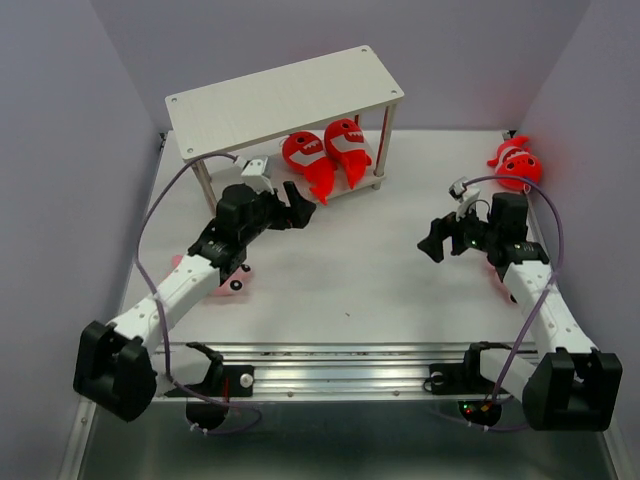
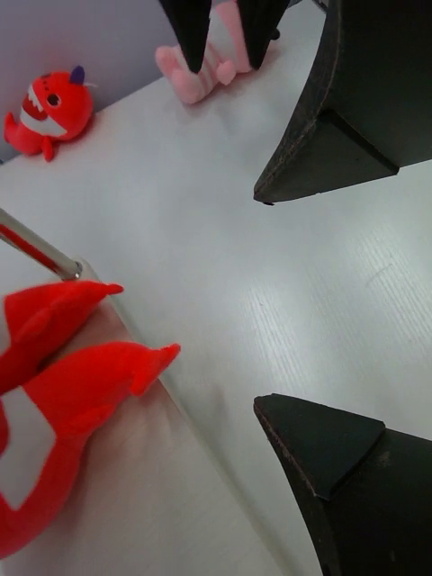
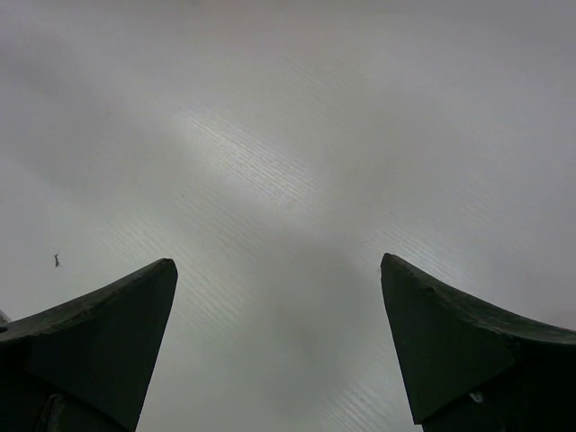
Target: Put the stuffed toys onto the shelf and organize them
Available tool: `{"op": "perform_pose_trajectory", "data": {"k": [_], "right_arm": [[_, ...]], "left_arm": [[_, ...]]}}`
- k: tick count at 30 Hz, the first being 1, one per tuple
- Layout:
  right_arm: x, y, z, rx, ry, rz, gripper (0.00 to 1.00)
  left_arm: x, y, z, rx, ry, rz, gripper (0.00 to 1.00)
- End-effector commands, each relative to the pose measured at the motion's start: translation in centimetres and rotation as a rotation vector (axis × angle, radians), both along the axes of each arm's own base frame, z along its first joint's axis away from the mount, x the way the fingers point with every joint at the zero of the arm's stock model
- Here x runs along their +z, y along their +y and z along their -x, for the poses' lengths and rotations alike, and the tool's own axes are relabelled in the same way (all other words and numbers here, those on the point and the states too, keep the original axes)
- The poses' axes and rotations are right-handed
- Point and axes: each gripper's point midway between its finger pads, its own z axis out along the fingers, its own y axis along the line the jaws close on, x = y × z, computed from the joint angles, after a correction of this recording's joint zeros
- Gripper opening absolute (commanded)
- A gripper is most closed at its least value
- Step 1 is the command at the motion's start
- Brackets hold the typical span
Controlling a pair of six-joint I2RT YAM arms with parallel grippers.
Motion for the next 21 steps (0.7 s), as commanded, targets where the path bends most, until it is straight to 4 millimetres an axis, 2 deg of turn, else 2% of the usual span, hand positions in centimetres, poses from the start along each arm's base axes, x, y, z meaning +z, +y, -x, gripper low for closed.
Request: {"op": "perform_pose_trajectory", "data": {"k": [1,2,3,4,5,6,8,9,11,12,13,14,15,16,17,18,20,21], "right_arm": [[1.1,-2.2,-2.8,-0.132,-0.019,0.063,1.00],[1.4,-2.7,-3.3,-0.157,-0.021,0.075,1.00],[2.9,-3.2,-4.1,-0.182,-0.042,0.091,1.00],[2.9,-4.4,-5.1,-0.237,-0.031,0.121,1.00],[3.6,-4.8,-5.7,-0.257,-0.038,0.133,1.00],[5.5,-5.3,-6.6,-0.276,-0.065,0.146,1.00],[5.8,-7.4,-8.2,-0.360,-0.044,0.183,1.00],[7.6,-7.7,-9.1,-0.388,-0.058,0.178,1.00],[8.2,-10.1,-10.4,-0.489,-0.051,0.205,1.00],[7.3,-11.6,-11.2,-0.525,-0.008,0.214,1.00],[8.5,-12.5,-12.1,-0.559,-0.028,0.209,1.00],[8.6,-13.6,-12.7,-0.598,-0.023,0.208,1.00],[7.3,-15.1,-13.6,-0.634,0.017,0.214,1.00],[7.2,-15.8,-14.2,-0.654,0.024,0.215,1.00],[7.9,-16.9,-15.2,-0.686,0.008,0.227,1.00],[6.3,-17.9,-16.2,-0.710,0.044,0.243,1.00],[5.5,-19.8,-17.6,-0.791,0.063,0.287,1.00],[4.8,-21.4,-18.9,-0.861,0.078,0.321,1.00]], "left_arm": [[5.6,1.1,2.8,-0.093,-0.217,-0.048,0.99],[6.9,1.6,3.7,-0.097,-0.258,-0.047,0.99],[7.2,1.8,4.2,-0.107,-0.272,-0.057,0.99],[7.2,2.3,5.0,-0.109,-0.288,-0.072,0.99],[7.2,2.5,5.3,-0.108,-0.295,-0.078,0.99],[6.9,2.8,5.5,-0.101,-0.297,-0.084,0.99],[5.7,3.3,6.1,-0.093,-0.295,-0.097,0.99],[4.6,3.6,6.1,-0.087,-0.278,-0.109,0.99],[4.6,3.6,6.4,-0.090,-0.271,-0.109,0.99],[4.4,3.6,6.6,-0.101,-0.259,-0.122,0.99],[4.8,3.6,6.6,-0.106,-0.270,-0.126,0.99],[4.8,3.8,6.6,-0.102,-0.271,-0.132,0.99],[5.0,3.9,6.7,-0.099,-0.276,-0.137,0.99],[4.9,4.0,6.9,-0.099,-0.273,-0.144,0.99],[5.3,4.2,7.1,-0.097,-0.286,-0.143,0.99],[5.2,4.4,7.2,-0.089,-0.287,-0.147,0.99],[5.7,4.8,7.7,-0.078,-0.308,-0.137,0.99],[6.1,5.0,7.9,-0.072,-0.327,-0.128,0.99]]}}
